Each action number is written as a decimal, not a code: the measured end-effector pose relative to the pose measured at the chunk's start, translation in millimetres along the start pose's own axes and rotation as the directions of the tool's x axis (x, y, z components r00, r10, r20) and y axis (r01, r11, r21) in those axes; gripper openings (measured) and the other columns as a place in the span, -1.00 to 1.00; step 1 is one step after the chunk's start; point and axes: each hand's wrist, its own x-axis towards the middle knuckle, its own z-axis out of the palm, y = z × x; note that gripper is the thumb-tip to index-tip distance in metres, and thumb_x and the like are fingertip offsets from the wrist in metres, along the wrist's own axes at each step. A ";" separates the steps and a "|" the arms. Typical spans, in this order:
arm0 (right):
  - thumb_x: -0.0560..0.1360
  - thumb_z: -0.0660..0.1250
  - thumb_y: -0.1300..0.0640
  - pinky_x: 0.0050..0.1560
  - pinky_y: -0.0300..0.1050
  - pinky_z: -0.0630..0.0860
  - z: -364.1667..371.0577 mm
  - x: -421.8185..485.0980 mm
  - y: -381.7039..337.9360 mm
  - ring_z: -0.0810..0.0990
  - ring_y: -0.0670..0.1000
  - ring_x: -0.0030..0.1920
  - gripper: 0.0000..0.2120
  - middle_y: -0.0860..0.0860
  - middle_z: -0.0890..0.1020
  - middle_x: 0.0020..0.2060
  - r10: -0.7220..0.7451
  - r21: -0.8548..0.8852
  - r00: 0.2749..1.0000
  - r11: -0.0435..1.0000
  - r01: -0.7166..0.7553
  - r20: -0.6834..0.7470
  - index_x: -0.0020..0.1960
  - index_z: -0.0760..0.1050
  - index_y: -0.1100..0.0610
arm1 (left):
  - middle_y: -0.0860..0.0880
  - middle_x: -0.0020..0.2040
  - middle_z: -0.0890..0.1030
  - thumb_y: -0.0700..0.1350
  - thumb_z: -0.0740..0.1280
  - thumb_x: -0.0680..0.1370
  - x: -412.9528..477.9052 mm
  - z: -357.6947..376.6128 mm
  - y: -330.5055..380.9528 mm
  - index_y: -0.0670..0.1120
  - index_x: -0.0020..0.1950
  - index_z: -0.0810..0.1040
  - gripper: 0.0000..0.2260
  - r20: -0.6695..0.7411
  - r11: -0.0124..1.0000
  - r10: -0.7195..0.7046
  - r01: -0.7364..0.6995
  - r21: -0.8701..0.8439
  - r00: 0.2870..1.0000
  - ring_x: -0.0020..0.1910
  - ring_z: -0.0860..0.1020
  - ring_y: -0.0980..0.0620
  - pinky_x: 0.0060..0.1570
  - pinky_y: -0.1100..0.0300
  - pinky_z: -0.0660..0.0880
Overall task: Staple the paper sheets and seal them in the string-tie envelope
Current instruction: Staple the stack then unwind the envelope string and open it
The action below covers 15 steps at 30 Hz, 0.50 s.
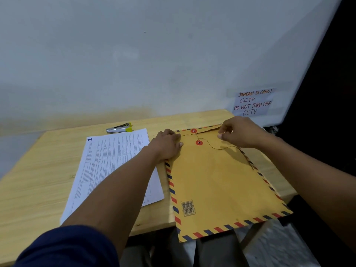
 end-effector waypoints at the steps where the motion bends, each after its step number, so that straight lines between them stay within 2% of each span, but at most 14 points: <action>1: 0.50 0.43 -0.06 0.14 0.08 0.55 6.7 5.8 -1.7 0.60 0.05 0.03 -0.82 -0.03 0.66 -0.07 0.024 0.024 0.999 0.999 -0.023 -0.022 -0.02 0.65 0.04 | -0.08 0.57 0.26 0.13 0.12 0.69 0.1 -0.1 0.5 0.01 0.59 0.29 -0.52 0.000 1.000 -0.003 0.003 0.000 1.000 0.55 0.21 -0.16 0.49 -0.10 0.26; 3: 0.49 0.44 -0.07 0.18 0.16 0.53 25.2 17.1 -6.1 0.60 0.09 0.05 -0.81 -0.04 0.67 -0.10 0.076 0.050 0.996 0.996 -0.073 -0.040 -0.06 0.65 0.04 | -0.07 0.58 0.25 0.13 0.11 0.69 0.9 -0.3 1.6 0.02 0.60 0.27 -0.51 0.006 1.000 -0.009 0.008 0.003 1.000 0.55 0.19 -0.14 0.49 -0.10 0.26; 6: 0.48 0.45 -0.12 0.16 0.09 0.48 56.1 30.1 -12.1 0.57 0.12 0.10 -0.76 -0.02 0.66 -0.04 0.162 0.035 0.983 0.987 -0.159 -0.084 -0.03 0.65 0.04 | -0.07 0.58 0.24 0.14 0.12 0.69 1.9 1.0 1.2 0.03 0.60 0.26 -0.51 0.003 1.000 -0.009 0.009 0.013 1.000 0.56 0.19 -0.14 0.49 -0.11 0.28; 8: 0.48 0.45 -0.11 0.17 0.11 0.45 72.8 36.5 -13.1 0.54 0.14 0.14 -0.80 0.00 0.66 -0.01 0.206 0.056 0.969 0.978 -0.200 -0.139 -0.06 0.65 0.02 | -0.07 0.58 0.25 0.14 0.13 0.69 2.9 2.9 -0.2 0.03 0.60 0.27 -0.52 -0.006 1.000 -0.005 0.005 0.011 1.000 0.55 0.20 -0.13 0.47 -0.11 0.30; 11: 0.52 0.44 0.04 0.16 0.09 0.39 85.9 41.2 -16.6 0.50 0.15 0.20 -0.94 0.01 0.68 0.03 0.219 0.108 0.945 0.974 -0.198 -0.242 -0.10 0.68 -0.02 | -0.06 0.58 0.25 0.13 0.12 0.69 3.5 5.4 -1.5 0.04 0.60 0.27 -0.52 -0.013 1.000 -0.007 0.007 0.010 1.000 0.55 0.20 -0.13 0.46 -0.10 0.31; 12: 0.53 0.41 0.10 0.15 0.09 0.38 88.0 41.5 -18.8 0.49 0.15 0.20 -0.90 0.01 0.68 0.02 0.203 0.104 0.944 0.978 -0.181 -0.262 -0.12 0.68 -0.03 | -0.06 0.58 0.25 0.14 0.11 0.69 3.5 6.2 -1.8 0.04 0.60 0.27 -0.52 -0.018 1.000 -0.007 0.007 0.015 1.000 0.55 0.20 -0.13 0.46 -0.11 0.31; 15: 0.57 0.30 0.17 0.21 0.13 0.34 91.8 43.9 -22.8 0.42 0.15 0.26 -0.86 0.05 0.59 0.13 0.139 -0.085 0.968 0.984 -0.159 -0.211 0.01 0.63 0.01 | -0.07 0.58 0.24 0.13 0.10 0.70 2.9 8.0 -3.0 0.03 0.60 0.26 -0.52 -0.027 1.000 0.002 -0.002 0.029 1.000 0.55 0.19 -0.14 0.47 -0.11 0.30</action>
